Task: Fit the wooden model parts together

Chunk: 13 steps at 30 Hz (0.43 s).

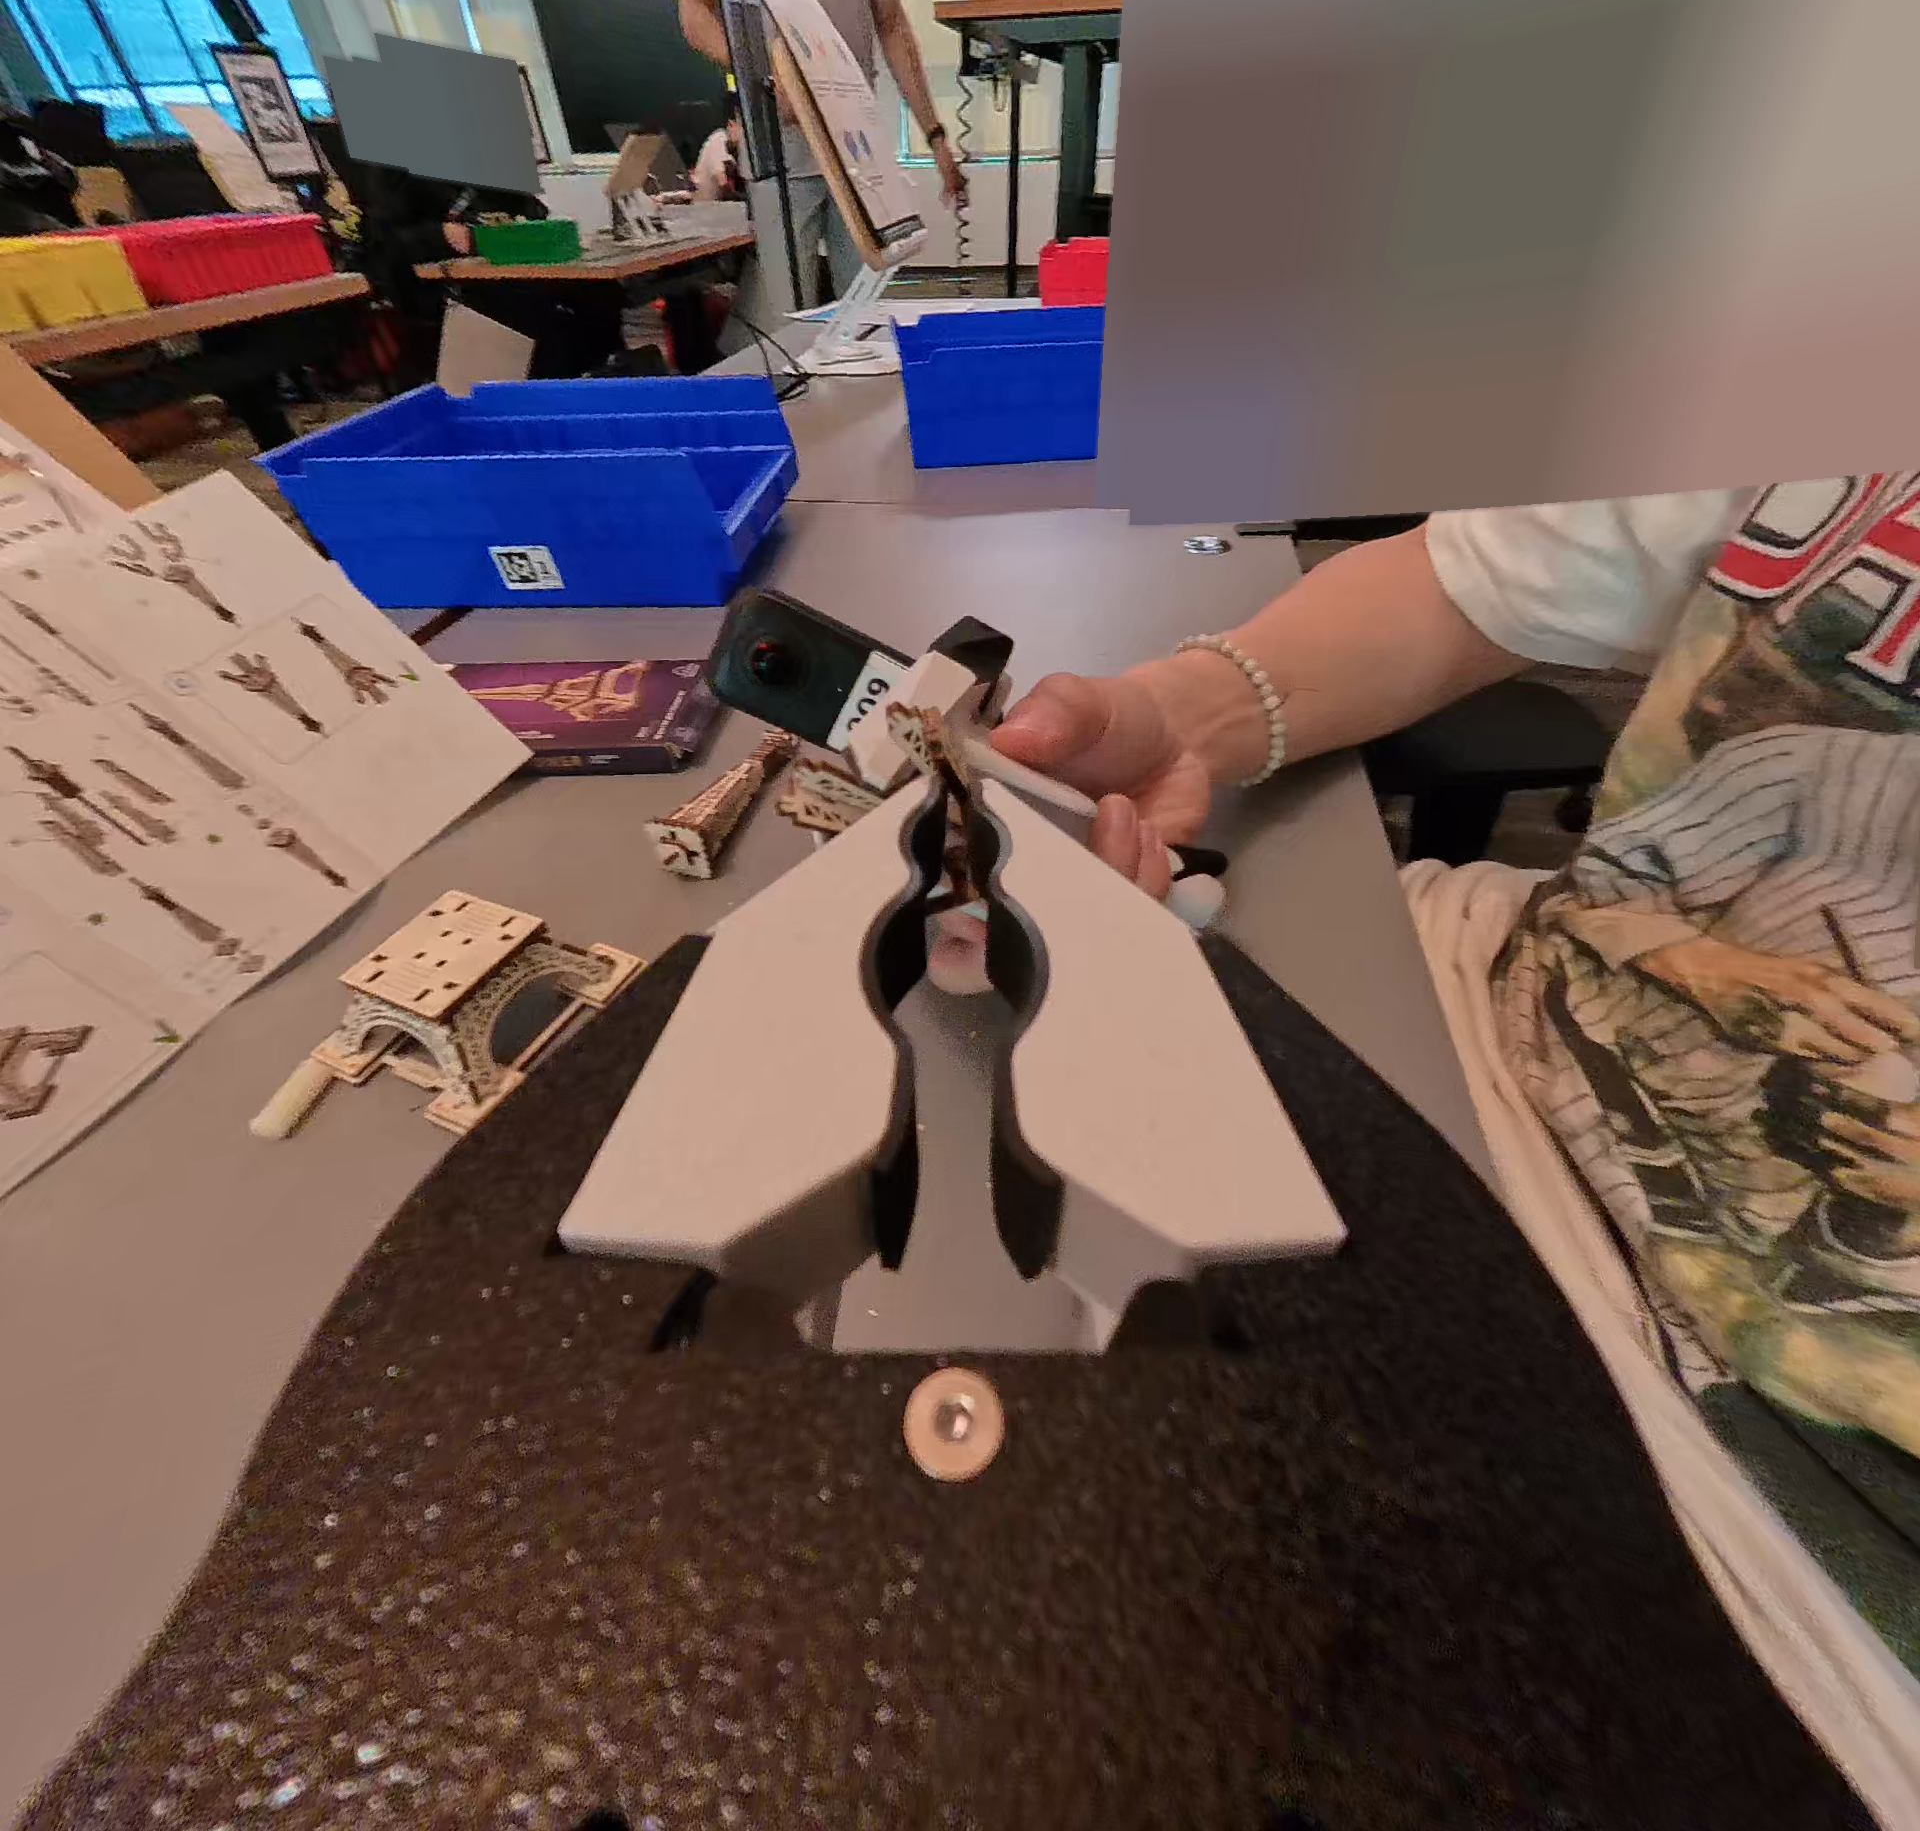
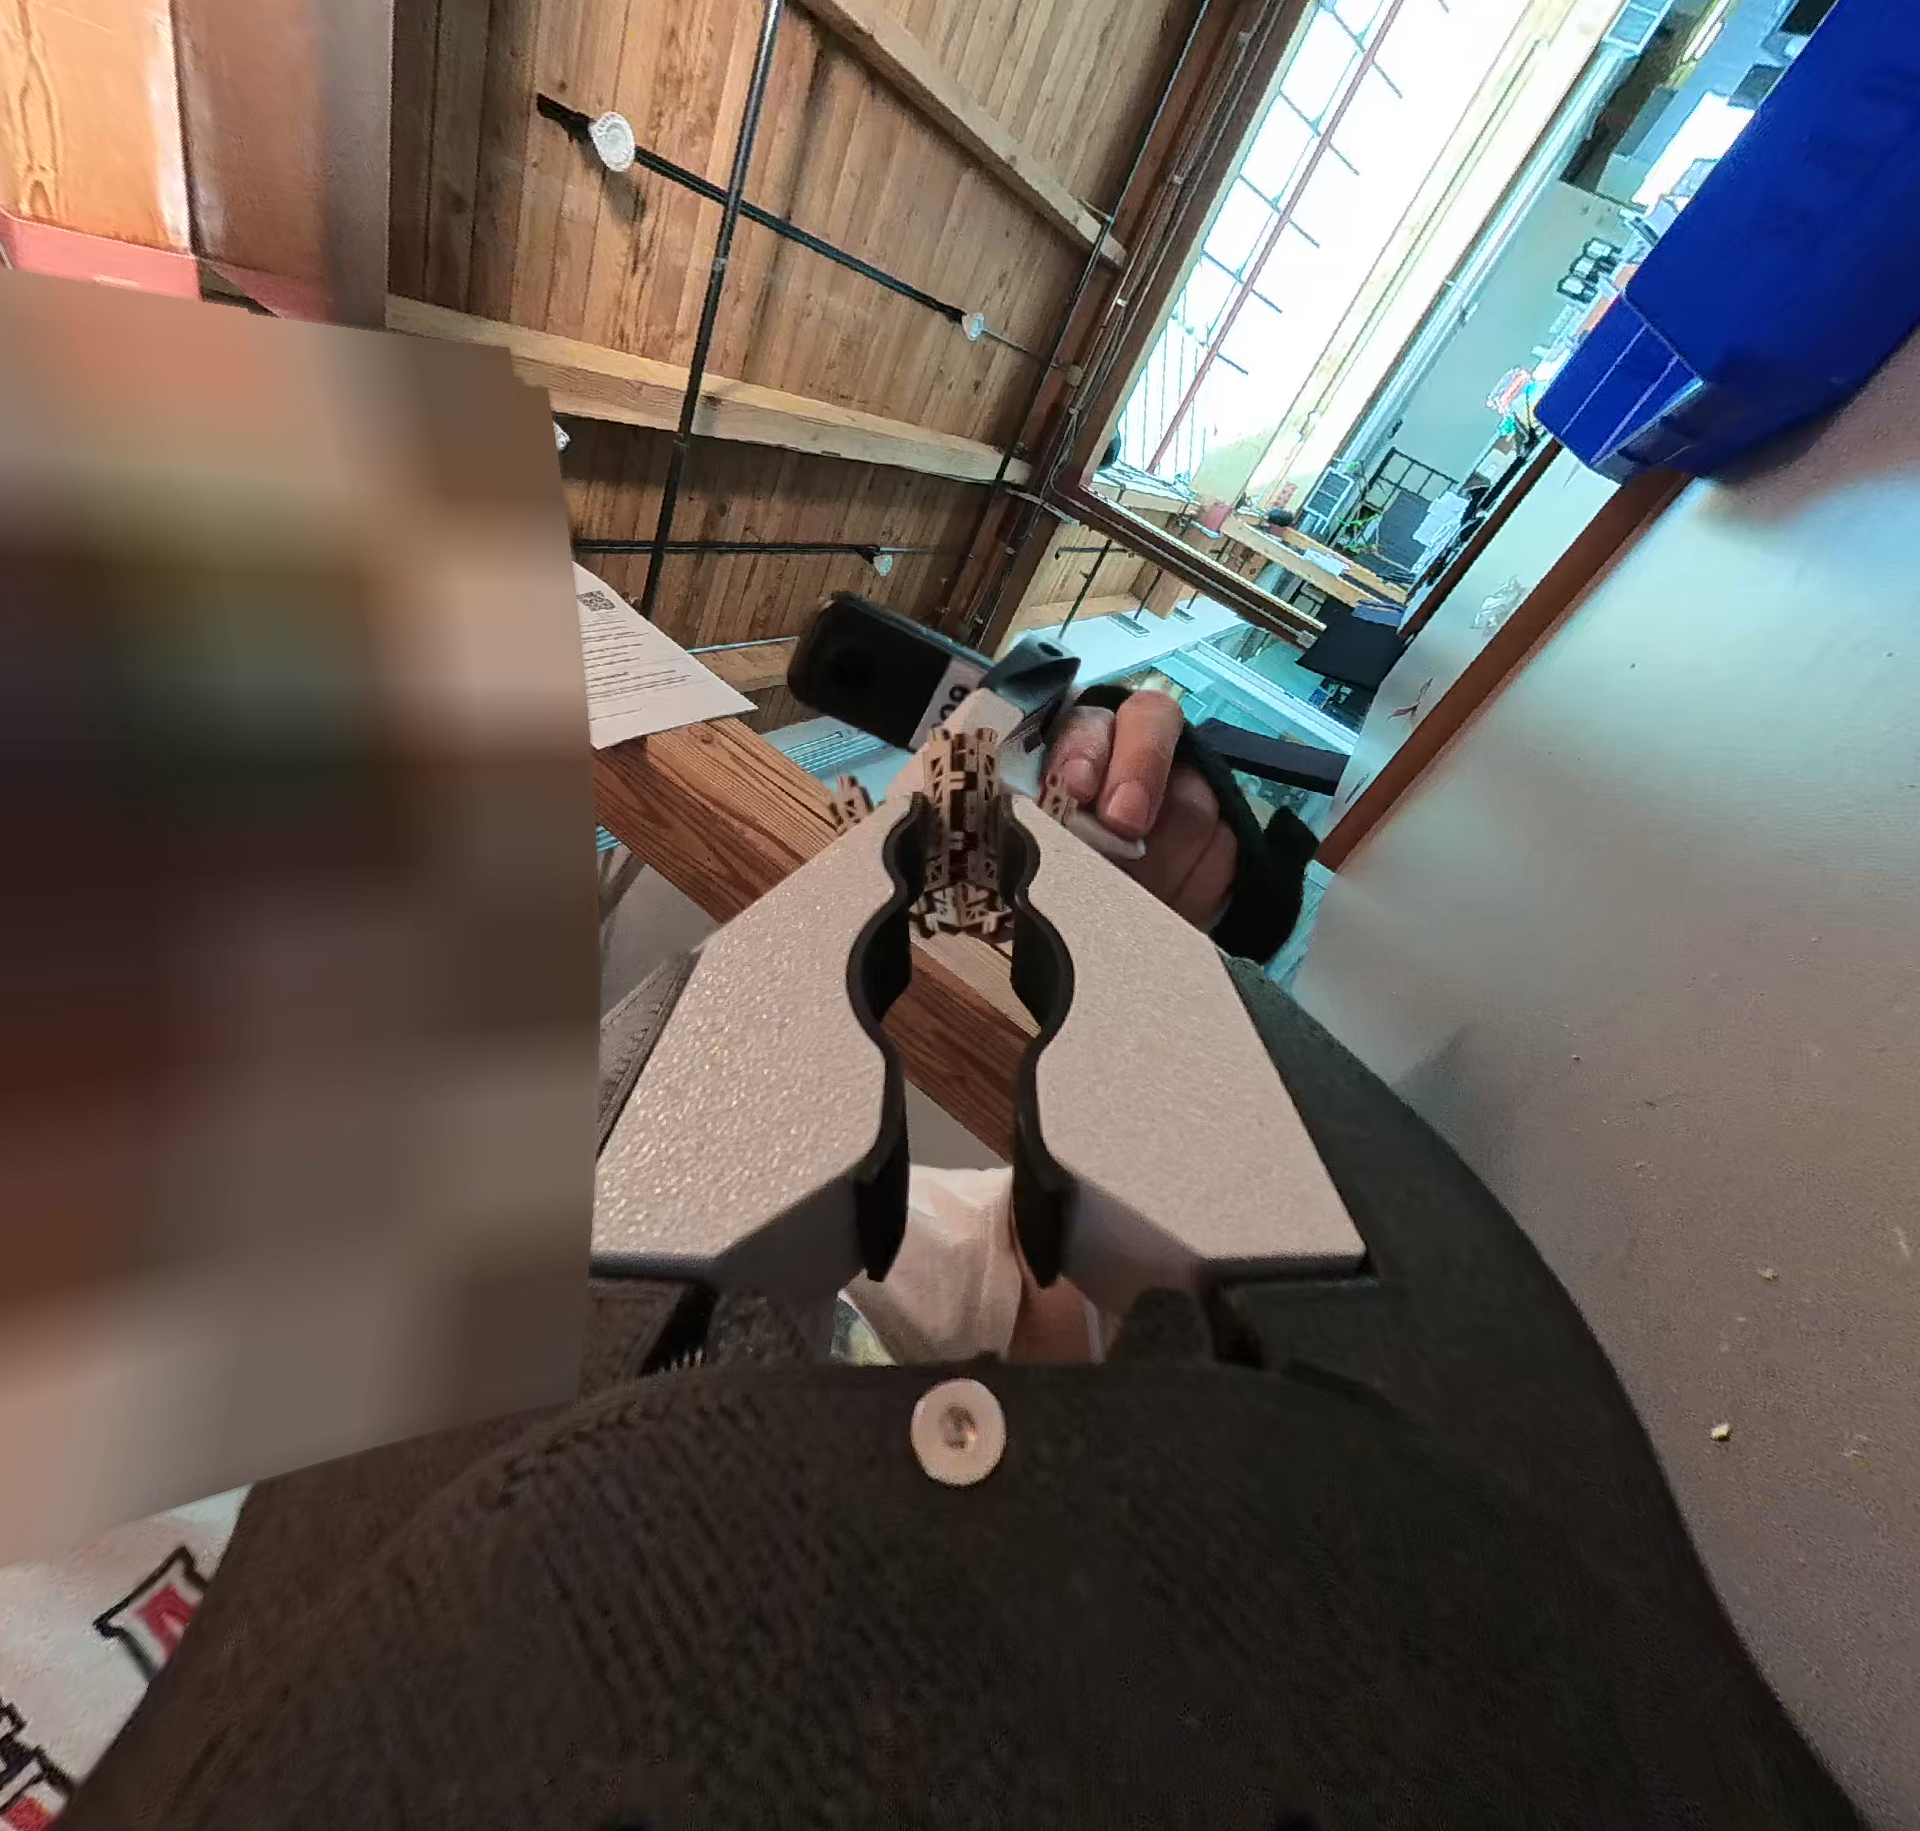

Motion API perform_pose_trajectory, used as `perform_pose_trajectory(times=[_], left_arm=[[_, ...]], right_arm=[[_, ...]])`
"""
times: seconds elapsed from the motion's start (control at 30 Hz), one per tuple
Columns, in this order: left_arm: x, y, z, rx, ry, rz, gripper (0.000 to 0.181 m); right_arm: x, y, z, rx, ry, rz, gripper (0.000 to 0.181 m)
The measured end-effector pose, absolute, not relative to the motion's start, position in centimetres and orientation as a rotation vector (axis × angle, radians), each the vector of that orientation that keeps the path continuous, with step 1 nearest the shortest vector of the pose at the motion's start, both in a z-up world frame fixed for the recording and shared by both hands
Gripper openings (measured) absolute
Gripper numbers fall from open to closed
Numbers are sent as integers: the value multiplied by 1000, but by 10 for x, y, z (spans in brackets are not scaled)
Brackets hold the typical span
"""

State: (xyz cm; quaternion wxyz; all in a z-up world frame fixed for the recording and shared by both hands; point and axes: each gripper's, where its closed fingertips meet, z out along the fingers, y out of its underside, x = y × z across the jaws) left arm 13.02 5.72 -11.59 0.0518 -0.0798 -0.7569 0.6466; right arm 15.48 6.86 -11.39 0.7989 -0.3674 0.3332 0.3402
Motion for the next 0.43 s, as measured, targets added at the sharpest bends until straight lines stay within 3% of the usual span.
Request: perform_pose_trajectory(times=[0.03, 0.3, 0.37, 0.43], left_arm=[[130, 57, -116, -228, -2282, 1961, 1], [156, 58, -94, 175, -1771, 2016, 0], [160, 57, -95, 210, -1715, 2021, 0], [162, 54, -97, 237, -1676, 2016, 0]], right_arm=[[155, 68, -114, -798, 713, 715, 10], [173, 45, -112, -1060, 657, 199, 36], [169, 41, -104, -1161, 536, -74, 26], [165, 37, -97, -1238, 434, -402, 32]])
